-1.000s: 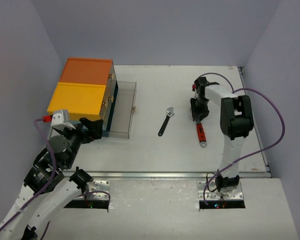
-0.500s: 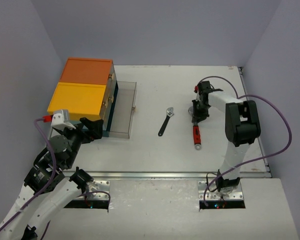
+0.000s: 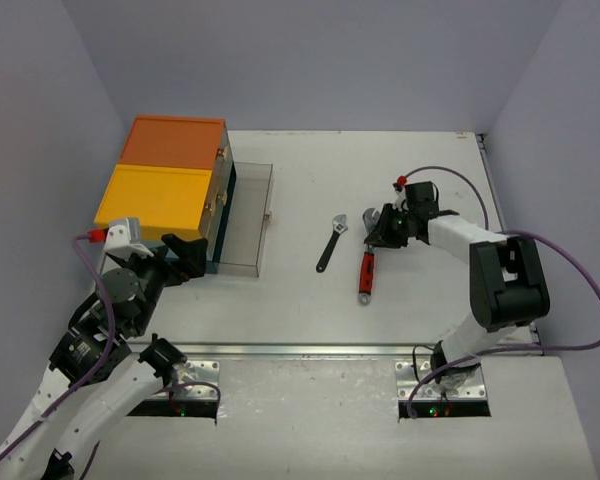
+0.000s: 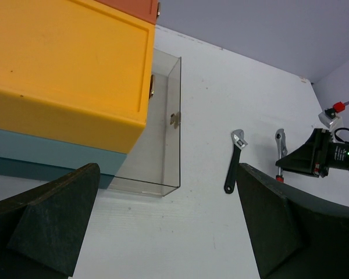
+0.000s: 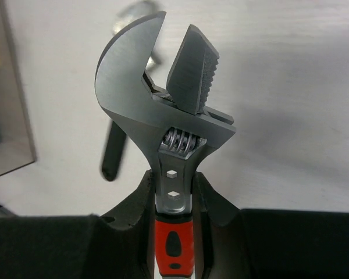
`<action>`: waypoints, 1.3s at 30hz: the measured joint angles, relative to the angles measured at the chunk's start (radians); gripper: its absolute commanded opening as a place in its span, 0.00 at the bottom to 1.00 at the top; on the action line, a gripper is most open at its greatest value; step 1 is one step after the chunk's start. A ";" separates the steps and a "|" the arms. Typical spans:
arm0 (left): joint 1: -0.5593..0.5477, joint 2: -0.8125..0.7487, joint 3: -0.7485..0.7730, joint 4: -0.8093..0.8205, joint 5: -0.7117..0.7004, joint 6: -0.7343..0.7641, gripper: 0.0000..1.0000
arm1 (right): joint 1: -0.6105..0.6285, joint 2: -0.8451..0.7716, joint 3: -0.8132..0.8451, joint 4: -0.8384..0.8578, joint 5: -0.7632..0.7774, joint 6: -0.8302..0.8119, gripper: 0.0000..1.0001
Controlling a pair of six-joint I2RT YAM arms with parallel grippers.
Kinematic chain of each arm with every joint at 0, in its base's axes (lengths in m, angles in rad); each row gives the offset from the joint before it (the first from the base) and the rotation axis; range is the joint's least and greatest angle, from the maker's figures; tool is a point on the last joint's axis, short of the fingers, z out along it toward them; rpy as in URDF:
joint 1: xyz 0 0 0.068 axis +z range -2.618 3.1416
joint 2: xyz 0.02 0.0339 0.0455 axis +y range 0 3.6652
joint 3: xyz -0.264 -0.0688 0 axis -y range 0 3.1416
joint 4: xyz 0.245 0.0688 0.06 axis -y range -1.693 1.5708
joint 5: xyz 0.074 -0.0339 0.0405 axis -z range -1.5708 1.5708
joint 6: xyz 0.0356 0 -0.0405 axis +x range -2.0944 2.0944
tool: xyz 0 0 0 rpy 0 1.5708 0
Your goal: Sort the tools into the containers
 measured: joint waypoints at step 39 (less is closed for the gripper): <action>-0.001 -0.028 0.000 -0.001 -0.011 -0.001 1.00 | 0.509 0.734 1.022 0.148 0.091 0.634 0.12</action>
